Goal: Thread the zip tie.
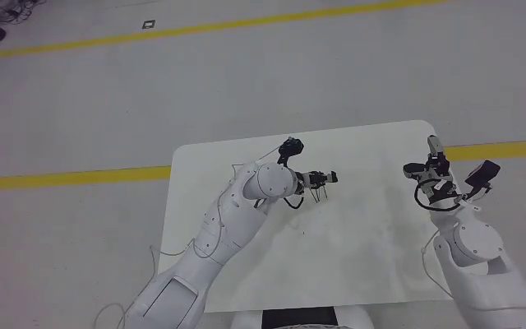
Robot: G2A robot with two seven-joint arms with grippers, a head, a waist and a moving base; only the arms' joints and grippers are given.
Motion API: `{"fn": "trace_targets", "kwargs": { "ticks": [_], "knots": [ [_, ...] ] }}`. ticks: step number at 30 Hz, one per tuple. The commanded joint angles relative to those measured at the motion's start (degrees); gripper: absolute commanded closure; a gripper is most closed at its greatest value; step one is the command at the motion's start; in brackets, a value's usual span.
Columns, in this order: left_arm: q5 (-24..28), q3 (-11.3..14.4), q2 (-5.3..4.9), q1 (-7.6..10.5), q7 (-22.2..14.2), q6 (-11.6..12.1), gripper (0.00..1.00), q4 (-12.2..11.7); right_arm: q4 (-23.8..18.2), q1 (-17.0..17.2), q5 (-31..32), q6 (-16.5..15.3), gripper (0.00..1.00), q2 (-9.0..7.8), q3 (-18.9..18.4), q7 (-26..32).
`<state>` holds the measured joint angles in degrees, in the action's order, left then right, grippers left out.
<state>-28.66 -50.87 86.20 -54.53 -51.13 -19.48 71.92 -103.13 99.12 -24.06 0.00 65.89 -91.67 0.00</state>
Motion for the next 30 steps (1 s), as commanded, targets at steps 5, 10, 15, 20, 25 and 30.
{"fn": "trace_targets", "kwargs": {
  "ticks": [5, 10, 15, 20, 25, 30],
  "knots": [
    [0.00, 0.00, 0.00, 0.00, 0.00, 0.00, 0.00, 0.00, 0.00, 0.00, 0.00, 0.00, 0.00, 0.00, 0.00, 0.00],
    [0.00, 0.00, 0.00, 0.00, 0.00, 0.00, 0.00, 0.00, 0.00, 0.00, 0.00, 0.00, 0.00, 0.00, 0.00, 0.00],
    [0.00, 0.00, 0.00, 0.00, 0.00, 0.00, 0.00, 0.00, 0.00, 0.00, 0.00, 0.00, 0.00, 0.00, 0.00, 0.00],
    [0.00, 0.00, 0.00, 0.00, 0.00, 0.00, 0.00, 0.00, 0.00, 0.00, 0.00, 0.00, 0.00, 0.00, 0.00, 0.00],
    [-0.31, 0.36, 0.03, -0.04, 0.11, 0.01, 0.00, 0.29, 0.00, 0.00, 0.00, 0.00, 0.00, 0.00, 0.00, 0.00],
    [-4.79, 2.16, 0.81, -0.13, 2.70, 0.00, 0.00, -0.89, 0.00, 0.00, 0.00, 0.00, 0.00, 0.00, 0.00, 0.00]
  ]
}}
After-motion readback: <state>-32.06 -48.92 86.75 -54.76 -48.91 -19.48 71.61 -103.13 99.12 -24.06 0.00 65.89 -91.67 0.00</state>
